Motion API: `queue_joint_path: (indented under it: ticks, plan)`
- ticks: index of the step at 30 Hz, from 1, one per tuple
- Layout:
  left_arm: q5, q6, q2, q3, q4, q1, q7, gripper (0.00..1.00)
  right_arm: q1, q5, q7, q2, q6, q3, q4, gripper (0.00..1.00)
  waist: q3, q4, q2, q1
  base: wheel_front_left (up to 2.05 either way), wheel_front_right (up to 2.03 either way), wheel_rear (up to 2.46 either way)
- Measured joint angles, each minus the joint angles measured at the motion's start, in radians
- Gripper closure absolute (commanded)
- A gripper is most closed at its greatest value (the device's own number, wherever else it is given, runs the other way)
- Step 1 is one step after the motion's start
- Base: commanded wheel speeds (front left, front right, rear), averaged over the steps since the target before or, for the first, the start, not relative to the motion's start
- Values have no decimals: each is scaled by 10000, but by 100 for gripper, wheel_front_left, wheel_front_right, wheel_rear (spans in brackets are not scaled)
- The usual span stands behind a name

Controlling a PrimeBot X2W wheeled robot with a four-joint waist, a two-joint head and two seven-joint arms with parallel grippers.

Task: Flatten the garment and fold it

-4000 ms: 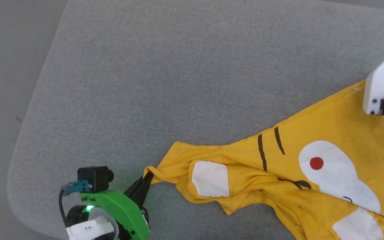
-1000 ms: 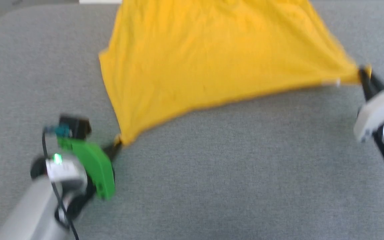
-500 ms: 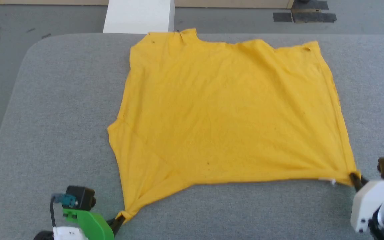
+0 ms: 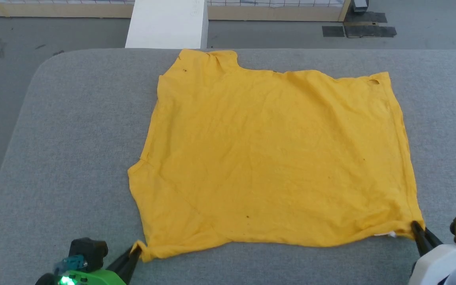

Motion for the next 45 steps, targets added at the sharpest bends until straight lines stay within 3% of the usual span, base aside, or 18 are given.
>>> queue_joint_path:
  ticks: [6,12,21,30,34,39,45]
  plan:
    - [1066,-353,-702,-67,805,-1038,-2336,100,-18,115,-1599,-194,0,725,25,100,-22,-49,0,0,0,0,0]
    - [1503,-637,-1039,-184,1302,-2519,-2980,100,-558,230,-1864,-688,0,1172,48,100,57,-95,0,0,0,0,0]
    - [1383,-1191,-1032,-46,1210,-5142,-1709,100,-2429,470,-1269,-1448,0,1643,259,100,634,-220,0,0,0,0,0]
    - [1283,-1687,-782,-242,2719,-7472,-662,100,-4312,652,-675,-2000,0,1885,1358,100,1573,-379,0,2,0,0,0]
    - [1104,-1772,-721,-345,3582,-7892,-94,100,-4896,809,-424,-2127,0,2079,2000,100,1912,-453,0,2,0,0,0]
    - [372,-1831,-633,-506,4629,-7883,1338,100,-5497,1181,102,-2228,0,2460,2830,100,2221,-565,0,2,0,0,0]
    - [-754,-1843,-608,-439,4963,-7553,2732,100,-5887,1866,1231,-2293,0,2715,3430,100,2319,-572,0,2,0,0,0]
